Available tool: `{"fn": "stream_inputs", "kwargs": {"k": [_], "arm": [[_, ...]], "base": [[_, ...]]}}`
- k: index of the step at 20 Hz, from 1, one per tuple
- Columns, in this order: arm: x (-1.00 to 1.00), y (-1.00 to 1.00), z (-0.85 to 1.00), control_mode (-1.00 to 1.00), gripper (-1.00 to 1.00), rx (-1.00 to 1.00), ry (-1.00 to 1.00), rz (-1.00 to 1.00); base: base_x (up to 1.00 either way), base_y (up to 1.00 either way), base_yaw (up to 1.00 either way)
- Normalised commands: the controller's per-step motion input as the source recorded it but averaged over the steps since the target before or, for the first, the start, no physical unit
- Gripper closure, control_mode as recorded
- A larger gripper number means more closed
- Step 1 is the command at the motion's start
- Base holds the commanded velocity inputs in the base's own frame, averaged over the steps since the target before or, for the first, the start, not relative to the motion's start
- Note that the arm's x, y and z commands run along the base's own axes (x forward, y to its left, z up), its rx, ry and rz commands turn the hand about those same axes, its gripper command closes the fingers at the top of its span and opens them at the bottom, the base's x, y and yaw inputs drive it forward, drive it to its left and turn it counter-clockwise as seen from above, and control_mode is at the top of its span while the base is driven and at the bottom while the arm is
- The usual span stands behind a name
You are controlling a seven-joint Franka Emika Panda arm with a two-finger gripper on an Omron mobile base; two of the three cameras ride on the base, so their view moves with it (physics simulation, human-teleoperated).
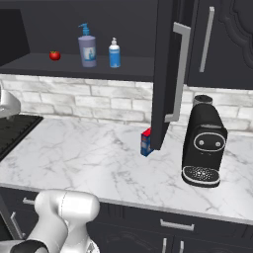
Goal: Pick the soap dispenser and soap dispenser from the cabinet and place them on the counter.
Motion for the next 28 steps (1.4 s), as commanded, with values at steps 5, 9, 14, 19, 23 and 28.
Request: {"fn": "stream_inputs", "kwargs": {"k": [5, 9, 14, 19, 23, 28], "arm": [[0.35, -0.25, 0.00, -1.00, -1.00, 0.12, 0.00, -0.01], [0.15, -0.22, 0.02, -1.00, -1.00, 0.07, -0.12, -0.04], [0.01, -0.16, 0.02, -1.00, -1.00, 0.00, -0.19, -0.06], [0.10, -0.25, 0.15, -1.00, -1.00, 0.02, 0.04, -0.12], [0.04, -0.30, 0.24, -1.00, -1.00, 0.08, 0.09, -0.08], [0.08, -0.31, 0.15, -1.00, -1.00, 0.08, 0.05, -0.07]], "base": [[0.00, 0.00, 0.00], [0.00, 0.00, 0.00], [0.00, 0.00, 0.00], [0.00, 0.00, 0.00], [0.00, 0.00, 0.00], [0.00, 0.00, 0.00]]}}
